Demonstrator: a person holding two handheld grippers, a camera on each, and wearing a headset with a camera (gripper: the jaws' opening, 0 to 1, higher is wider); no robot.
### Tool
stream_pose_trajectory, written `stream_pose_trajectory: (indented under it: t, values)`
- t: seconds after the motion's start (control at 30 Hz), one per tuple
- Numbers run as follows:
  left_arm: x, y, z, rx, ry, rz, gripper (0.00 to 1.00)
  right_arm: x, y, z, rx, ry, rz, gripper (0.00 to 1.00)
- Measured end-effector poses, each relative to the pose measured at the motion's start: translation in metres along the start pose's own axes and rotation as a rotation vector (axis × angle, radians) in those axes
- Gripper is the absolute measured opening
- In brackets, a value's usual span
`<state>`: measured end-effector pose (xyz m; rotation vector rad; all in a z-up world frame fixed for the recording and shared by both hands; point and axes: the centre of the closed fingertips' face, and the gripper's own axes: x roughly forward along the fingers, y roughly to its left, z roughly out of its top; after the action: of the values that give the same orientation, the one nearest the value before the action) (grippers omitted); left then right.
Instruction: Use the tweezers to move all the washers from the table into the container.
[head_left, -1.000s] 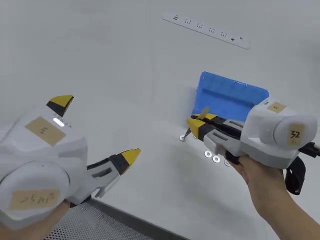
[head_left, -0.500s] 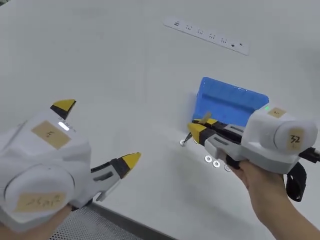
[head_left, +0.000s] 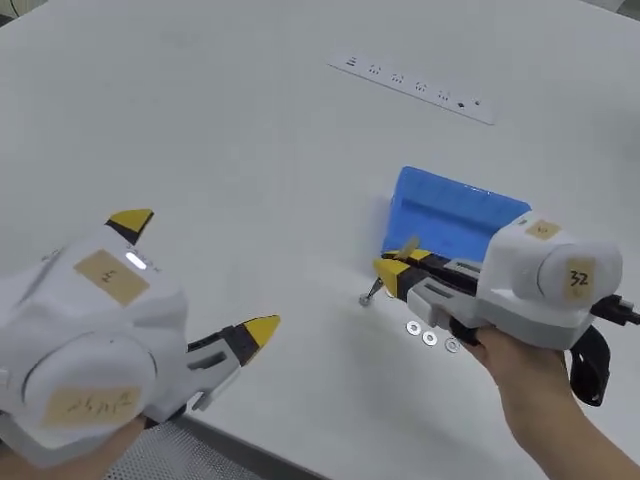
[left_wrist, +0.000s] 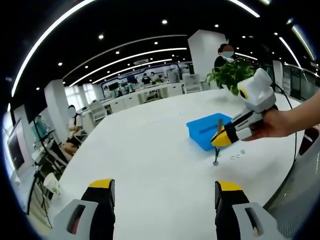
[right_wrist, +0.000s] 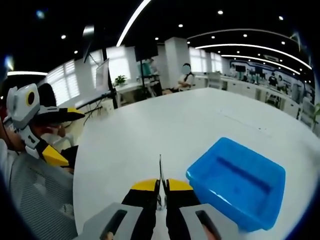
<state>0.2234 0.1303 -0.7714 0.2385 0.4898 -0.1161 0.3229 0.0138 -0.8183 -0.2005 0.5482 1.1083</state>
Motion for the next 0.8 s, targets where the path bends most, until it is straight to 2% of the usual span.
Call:
stream_pose_trajectory:
  t: [0.17, 0.33, 0.6, 0.8]
  values:
    - [0.000, -0.003, 0.002, 0.000, -0.011, -0.014, 0.88, -0.006, 0.006, 0.004, -0.001, 0.000, 0.007, 0.01]
    - [0.000, -0.003, 0.002, -0.007, -0.012, -0.019, 0.88, -0.017, 0.009, 0.018, -0.001, -0.024, 0.007, 0.01]
    - [-0.002, -0.002, 0.005, -0.019, -0.026, -0.019, 0.91, -0.030, -0.001, 0.042, -0.035, -0.047, -0.019, 0.01]
    - [-0.002, -0.003, 0.006, -0.025, -0.028, -0.026, 0.94, -0.033, -0.008, 0.060, -0.078, -0.063, -0.040, 0.01]
